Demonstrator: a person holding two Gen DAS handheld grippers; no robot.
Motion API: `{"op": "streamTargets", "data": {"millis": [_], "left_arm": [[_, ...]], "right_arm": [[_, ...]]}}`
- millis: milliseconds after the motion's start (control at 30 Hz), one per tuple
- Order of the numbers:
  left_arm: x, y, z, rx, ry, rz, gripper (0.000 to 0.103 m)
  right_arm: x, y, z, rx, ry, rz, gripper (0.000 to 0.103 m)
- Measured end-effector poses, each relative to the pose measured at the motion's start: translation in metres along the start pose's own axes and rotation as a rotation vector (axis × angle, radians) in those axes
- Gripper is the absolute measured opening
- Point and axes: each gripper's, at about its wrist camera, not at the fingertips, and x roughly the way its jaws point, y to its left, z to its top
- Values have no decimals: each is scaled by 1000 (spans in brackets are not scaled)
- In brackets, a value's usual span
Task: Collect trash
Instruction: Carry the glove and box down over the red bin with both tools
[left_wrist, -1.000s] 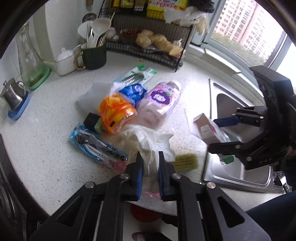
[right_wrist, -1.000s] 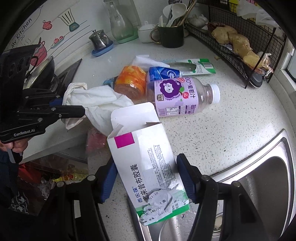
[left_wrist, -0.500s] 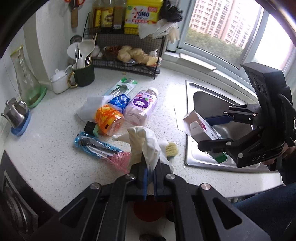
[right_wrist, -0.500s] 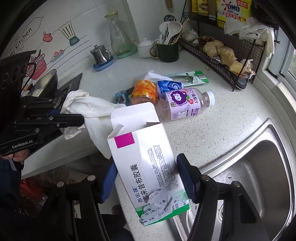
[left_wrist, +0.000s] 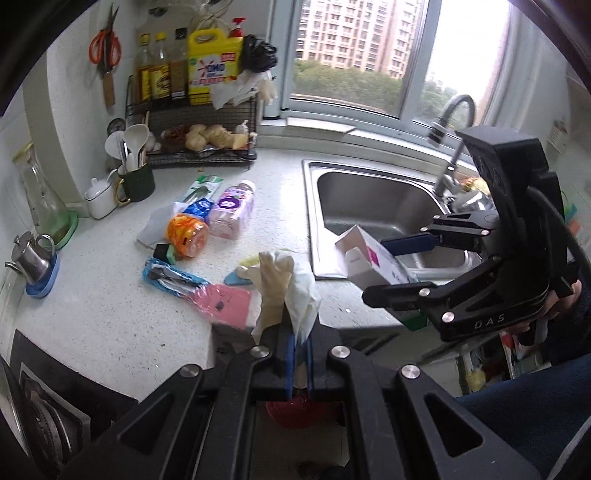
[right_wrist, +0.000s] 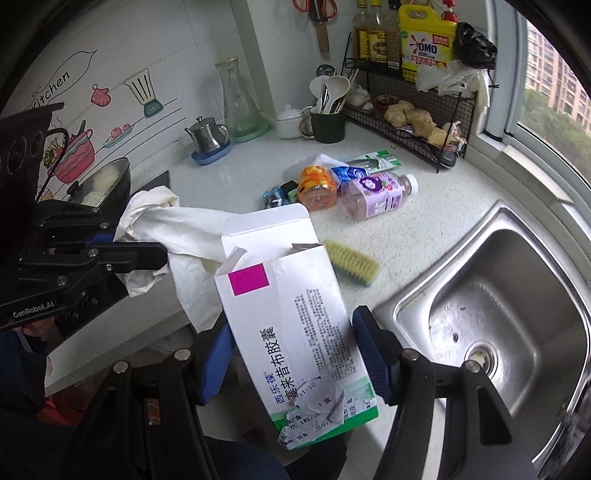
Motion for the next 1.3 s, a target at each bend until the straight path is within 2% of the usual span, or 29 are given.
{"op": "streamTargets", "data": {"millis": [200, 400, 633, 800, 933, 1033, 1300], "left_arm": [[-8, -17, -38, 26, 34, -72, 4], [2, -28, -71, 4, 103, -124, 4], [51, -34, -102, -54, 206, -131, 4], [112, -25, -133, -109, 291, -137, 4], [166, -17, -161, -148, 336, -122, 4], [214, -9, -187, -193, 366, -125, 4], [328, 9, -260, -287, 450, -115, 4]], "right_arm": [[-13, 32, -42, 76, 4, -43, 60], [-5, 45, -74, 151, 71, -52, 60], [22, 33, -103, 200, 150, -44, 60], [70, 13, -130, 214, 232, -23, 60], [123, 4, -154, 154, 289, -38, 60], [164, -9, -171, 165, 314, 0, 60], [285, -43, -225, 193, 410, -13, 60]]}}
